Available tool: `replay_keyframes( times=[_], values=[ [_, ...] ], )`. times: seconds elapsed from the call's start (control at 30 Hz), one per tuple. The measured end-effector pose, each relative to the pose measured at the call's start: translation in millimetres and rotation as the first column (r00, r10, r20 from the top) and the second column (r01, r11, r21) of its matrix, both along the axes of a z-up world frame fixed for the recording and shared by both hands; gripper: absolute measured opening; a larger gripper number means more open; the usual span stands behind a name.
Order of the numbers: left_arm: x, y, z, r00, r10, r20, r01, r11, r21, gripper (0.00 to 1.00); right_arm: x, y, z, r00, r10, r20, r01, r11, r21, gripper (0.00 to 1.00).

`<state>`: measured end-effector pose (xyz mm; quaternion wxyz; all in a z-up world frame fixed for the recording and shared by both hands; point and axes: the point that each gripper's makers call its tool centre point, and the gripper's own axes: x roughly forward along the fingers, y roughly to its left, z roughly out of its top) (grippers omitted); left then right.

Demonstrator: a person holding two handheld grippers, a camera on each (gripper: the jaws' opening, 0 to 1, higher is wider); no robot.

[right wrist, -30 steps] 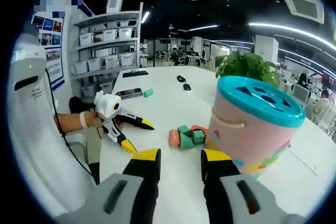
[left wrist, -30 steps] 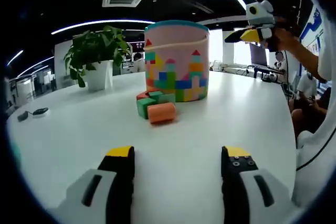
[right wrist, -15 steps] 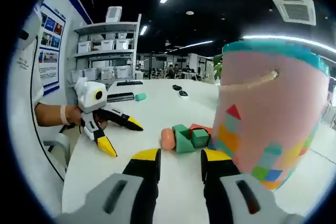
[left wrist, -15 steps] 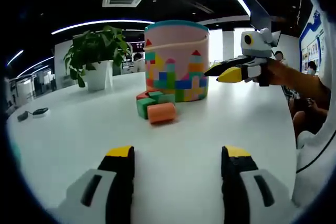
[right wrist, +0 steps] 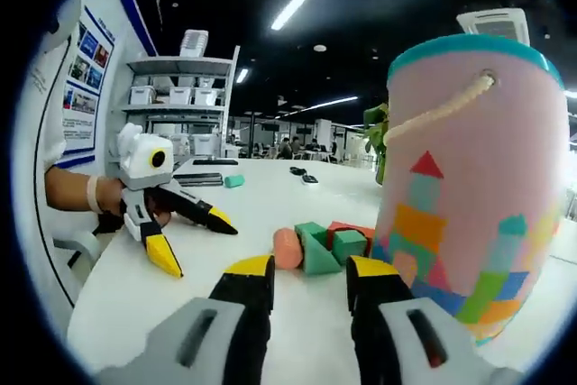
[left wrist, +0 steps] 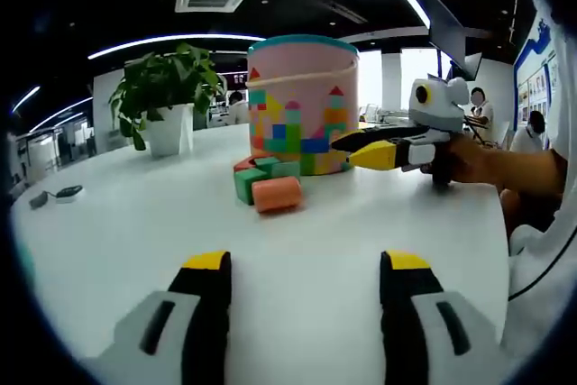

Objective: Arrange the toys in the designated storage area by placing each visible toy with the group until no toy remains scattered across the table.

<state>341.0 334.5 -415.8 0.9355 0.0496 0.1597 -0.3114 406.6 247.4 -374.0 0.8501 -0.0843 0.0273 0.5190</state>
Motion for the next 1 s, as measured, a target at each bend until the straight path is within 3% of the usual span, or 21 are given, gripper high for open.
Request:
replay_keyframes(
  times=[0.27, 0.4, 1.0],
  values=[
    [0.3, 0, -0.4, 1.0, 0.001, 0.0, -0.001, 1.0, 0.0, 0.69, 2, -2, -1.3, 0.999, -0.003, -0.036, 0.004, 1.0, 0.024, 0.31],
    [0.5, 0, -0.5, 1.0, 0.002, 0.0, -0.002, 1.0, 0.0, 0.69, -2, 6, -2.5, 1.0, 0.013, -0.019, -0.013, 1.0, 0.004, 0.31],
    [0.7, 0, 0.3, 1.0, 0.004, 0.0, -0.004, 1.0, 0.0, 0.69, -14, 66, -5.7, 0.992, 0.12, 0.024, -0.119, 0.992, -0.043, 0.27]
  ],
)
